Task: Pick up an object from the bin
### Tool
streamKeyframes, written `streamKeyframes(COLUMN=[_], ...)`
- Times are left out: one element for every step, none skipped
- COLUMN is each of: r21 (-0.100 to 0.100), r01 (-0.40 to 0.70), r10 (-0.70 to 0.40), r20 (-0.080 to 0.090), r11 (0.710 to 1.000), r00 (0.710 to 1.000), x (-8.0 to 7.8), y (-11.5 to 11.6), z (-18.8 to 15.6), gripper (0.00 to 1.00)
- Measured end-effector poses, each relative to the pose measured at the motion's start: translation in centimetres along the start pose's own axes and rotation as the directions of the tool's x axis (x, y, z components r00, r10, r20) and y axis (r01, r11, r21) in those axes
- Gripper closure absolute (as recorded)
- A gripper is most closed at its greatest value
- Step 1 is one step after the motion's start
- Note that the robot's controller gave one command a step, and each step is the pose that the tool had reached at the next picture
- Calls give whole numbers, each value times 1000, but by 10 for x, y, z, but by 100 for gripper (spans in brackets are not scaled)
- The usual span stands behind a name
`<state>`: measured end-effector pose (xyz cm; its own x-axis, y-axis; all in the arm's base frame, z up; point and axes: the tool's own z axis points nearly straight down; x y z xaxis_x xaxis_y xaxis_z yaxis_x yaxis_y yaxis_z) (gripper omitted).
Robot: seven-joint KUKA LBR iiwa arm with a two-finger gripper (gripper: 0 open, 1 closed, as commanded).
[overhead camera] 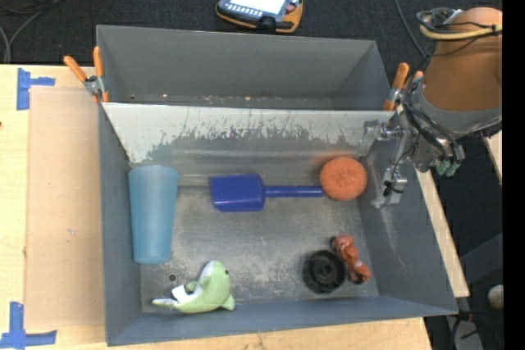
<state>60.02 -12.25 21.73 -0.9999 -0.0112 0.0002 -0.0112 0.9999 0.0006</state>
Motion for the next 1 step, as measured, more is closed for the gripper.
streamKeyframes(r21=[0], r01=[0], r10=[0], r20=[0], r11=[1000], r00=[1000], x=[0], y=[0], z=[0], gripper=[0])
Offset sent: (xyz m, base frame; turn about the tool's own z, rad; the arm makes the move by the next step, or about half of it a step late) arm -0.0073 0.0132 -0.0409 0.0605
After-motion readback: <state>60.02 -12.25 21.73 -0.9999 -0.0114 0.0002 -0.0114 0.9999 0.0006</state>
